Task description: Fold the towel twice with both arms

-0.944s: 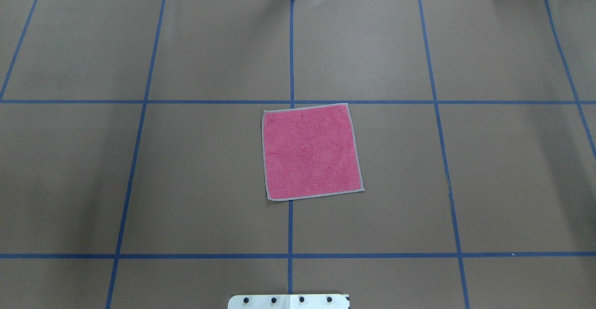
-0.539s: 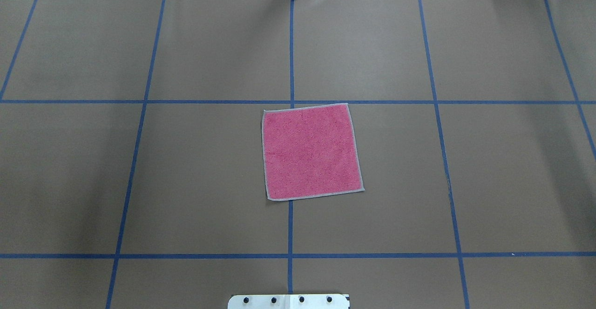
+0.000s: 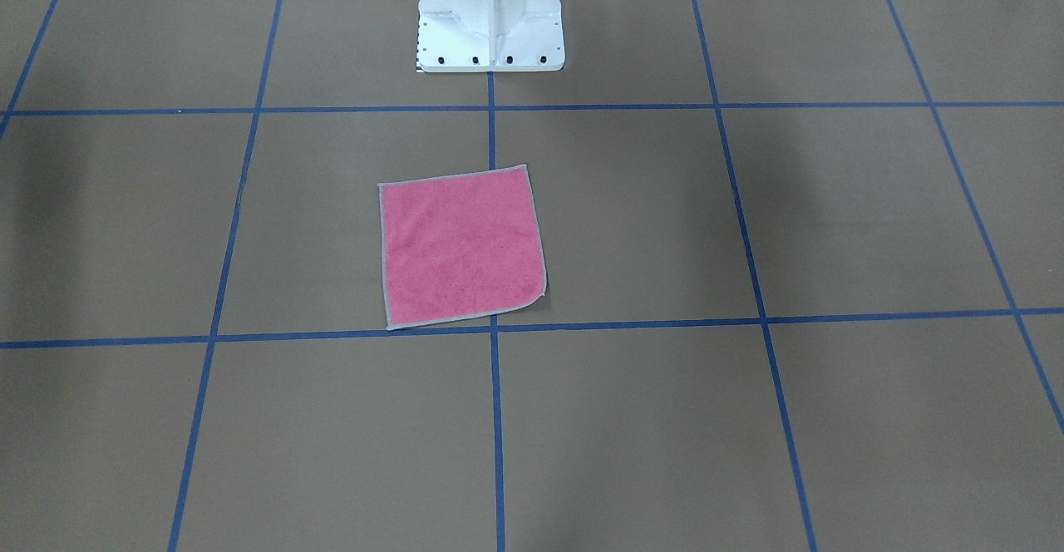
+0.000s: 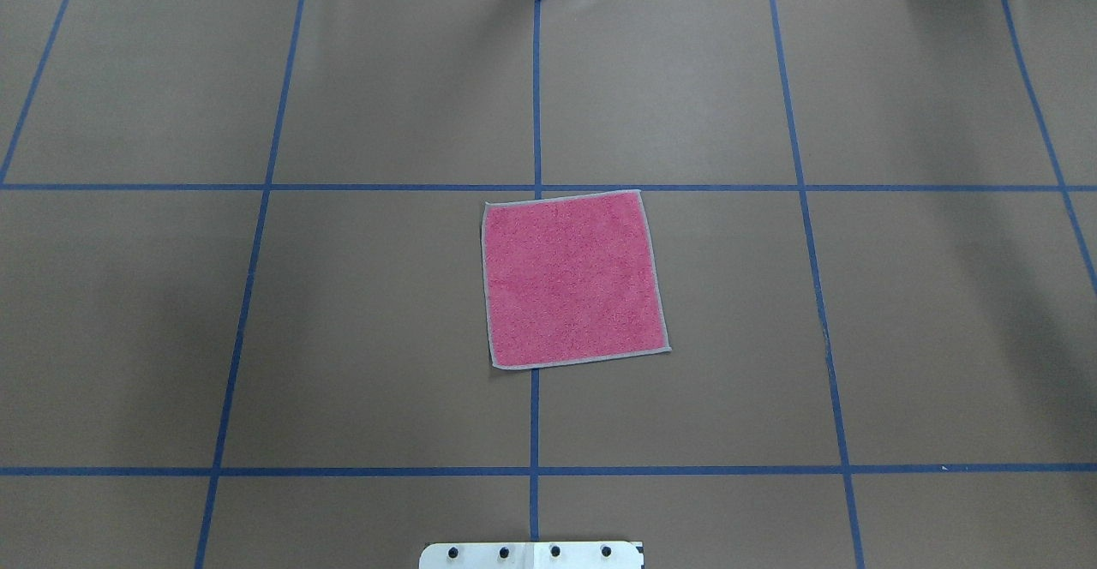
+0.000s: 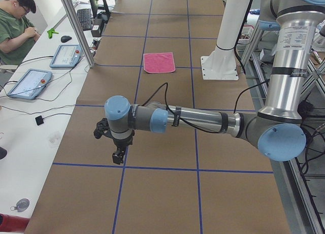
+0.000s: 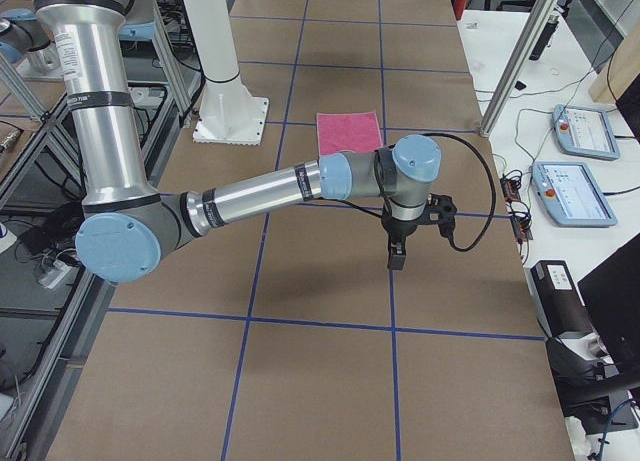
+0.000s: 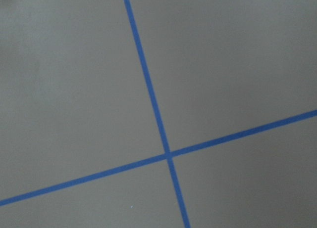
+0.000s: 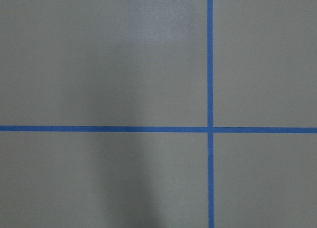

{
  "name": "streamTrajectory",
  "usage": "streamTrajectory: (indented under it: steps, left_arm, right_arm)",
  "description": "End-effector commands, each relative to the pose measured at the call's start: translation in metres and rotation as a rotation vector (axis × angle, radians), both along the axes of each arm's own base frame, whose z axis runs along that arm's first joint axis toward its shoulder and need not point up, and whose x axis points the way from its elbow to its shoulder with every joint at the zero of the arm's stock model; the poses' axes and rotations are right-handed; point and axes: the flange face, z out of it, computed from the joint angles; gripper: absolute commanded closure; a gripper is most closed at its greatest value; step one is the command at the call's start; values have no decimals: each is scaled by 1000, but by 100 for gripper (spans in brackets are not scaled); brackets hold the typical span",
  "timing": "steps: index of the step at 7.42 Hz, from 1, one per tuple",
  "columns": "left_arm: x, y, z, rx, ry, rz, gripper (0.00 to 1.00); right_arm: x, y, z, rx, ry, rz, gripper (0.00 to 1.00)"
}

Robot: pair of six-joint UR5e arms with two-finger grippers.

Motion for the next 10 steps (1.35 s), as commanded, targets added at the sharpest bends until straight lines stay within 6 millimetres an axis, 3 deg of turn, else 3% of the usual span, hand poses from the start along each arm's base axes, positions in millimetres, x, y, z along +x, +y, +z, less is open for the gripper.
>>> streamTrajectory:
  steps: [1,2,3,4,5,6,8,9,10]
  left_arm:
    - [151,30,-126,-31,125,4,0]
    - [207,52,-187,-90,207,-49,0]
    - [260,73,-209,-190,265,-84,0]
    - [316,97,-213,-256,316,-72,0]
    - [351,115,-215,-345,375,-105,0]
    - [378,130,-213,-405,412,-146,0]
    - [446,176,-235,-493,419,-258,0]
    - [470,197,-234,-515,408,-273,0]
    - [484,210,-236,-523,404,-287,0]
  right_arm:
    - [-47,-9,-48,40,-53,-28,0]
    - [-58,-24,-64,70,-48,-42,0]
    - [-58,-21,-63,65,-60,-42,0]
    - [-70,-23,-61,81,-73,-65,0]
    - [-97,-24,-58,119,-103,-113,0]
    - [-105,-17,-54,125,-152,-131,0]
    - [-130,-16,-70,45,-187,-70,1]
    - [-155,-13,-82,47,-232,-24,1]
    - [-193,-3,-97,7,-285,25,1]
